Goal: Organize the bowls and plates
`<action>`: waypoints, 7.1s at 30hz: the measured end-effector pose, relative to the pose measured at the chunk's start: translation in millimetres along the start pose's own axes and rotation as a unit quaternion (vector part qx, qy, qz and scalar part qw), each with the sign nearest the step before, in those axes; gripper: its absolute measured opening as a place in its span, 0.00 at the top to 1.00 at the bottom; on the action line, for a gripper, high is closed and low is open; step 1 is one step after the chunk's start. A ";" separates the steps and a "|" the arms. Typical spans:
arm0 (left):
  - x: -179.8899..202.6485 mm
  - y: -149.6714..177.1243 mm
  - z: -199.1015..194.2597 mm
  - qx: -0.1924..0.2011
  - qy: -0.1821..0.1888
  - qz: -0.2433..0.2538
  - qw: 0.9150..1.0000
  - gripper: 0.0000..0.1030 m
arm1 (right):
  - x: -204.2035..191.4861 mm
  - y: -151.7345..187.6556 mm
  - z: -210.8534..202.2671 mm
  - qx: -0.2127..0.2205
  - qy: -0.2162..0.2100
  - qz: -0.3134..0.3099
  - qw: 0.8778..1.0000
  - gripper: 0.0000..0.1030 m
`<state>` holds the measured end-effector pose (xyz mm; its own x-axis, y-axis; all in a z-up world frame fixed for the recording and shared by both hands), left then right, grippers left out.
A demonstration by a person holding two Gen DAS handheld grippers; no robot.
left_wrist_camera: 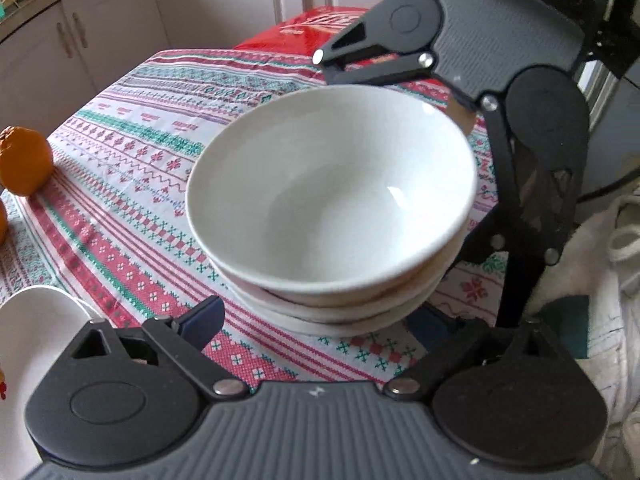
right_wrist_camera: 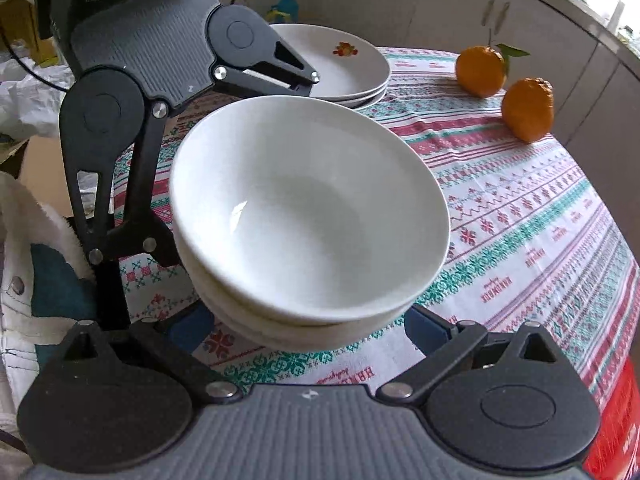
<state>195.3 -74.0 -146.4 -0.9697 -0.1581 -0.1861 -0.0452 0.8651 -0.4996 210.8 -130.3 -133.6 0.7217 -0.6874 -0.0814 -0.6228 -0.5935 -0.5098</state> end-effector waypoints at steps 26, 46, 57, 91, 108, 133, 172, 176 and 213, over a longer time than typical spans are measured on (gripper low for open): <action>-4.6 -8.4 -0.7 0.009 0.047 0.032 0.998 0.21 | 0.1 -7.2 -2.3 -0.024 -0.048 -0.003 0.999 0.14; -9.2 -9.2 -12.1 0.005 0.043 0.022 0.999 0.22 | -5.7 -18.4 -10.3 -0.027 -0.043 -0.012 0.999 0.15; -39.9 7.6 -67.7 0.012 -0.018 0.009 1.000 0.22 | -20.8 -75.6 -24.1 0.002 -0.044 -0.060 0.997 0.15; -126.0 121.9 -96.3 -0.010 -0.089 -0.095 0.992 0.23 | -36.1 -193.3 76.0 -0.008 -0.086 -0.115 0.990 0.16; -125.3 122.2 -96.7 -0.001 -0.094 -0.098 0.991 0.23 | -29.4 -192.4 83.5 -0.006 -0.087 -0.088 0.992 0.15; -77.6 121.3 -165.8 0.055 -0.236 -0.191 0.951 0.01 | -35.1 -157.8 21.7 0.033 0.030 0.022 0.999 0.00; 48.3 72.6 -209.1 0.072 -0.450 -0.420 0.785 0.01 | -76.4 -32.0 -102.0 0.228 0.230 0.339 0.884 0.00; 47.9 71.7 -209.7 0.073 -0.452 -0.418 0.784 0.01 | -77.5 -32.7 -102.9 0.230 0.234 0.338 0.882 0.00; 49.2 68.0 -214.3 0.071 -0.457 -0.418 0.782 0.01 | -79.4 -32.5 -110.2 0.239 0.241 0.340 0.877 0.00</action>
<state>93.1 79.1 -8.2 -0.0376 -0.9704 -0.2387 -0.4808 0.2269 -0.8470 140.5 -102.6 -16.1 -0.0508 -0.9798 -0.1936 -0.5780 0.1869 -0.7943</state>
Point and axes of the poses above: each gripper's, at about its wrist camera, not at the fingertips, and z roughly the way its jaws point, x to its right, y to its underside, the point moved 8 cm from there along z, roughly the way its jaws point, and after that the axes turned 15 degrees about z, right-handed, at the moved point
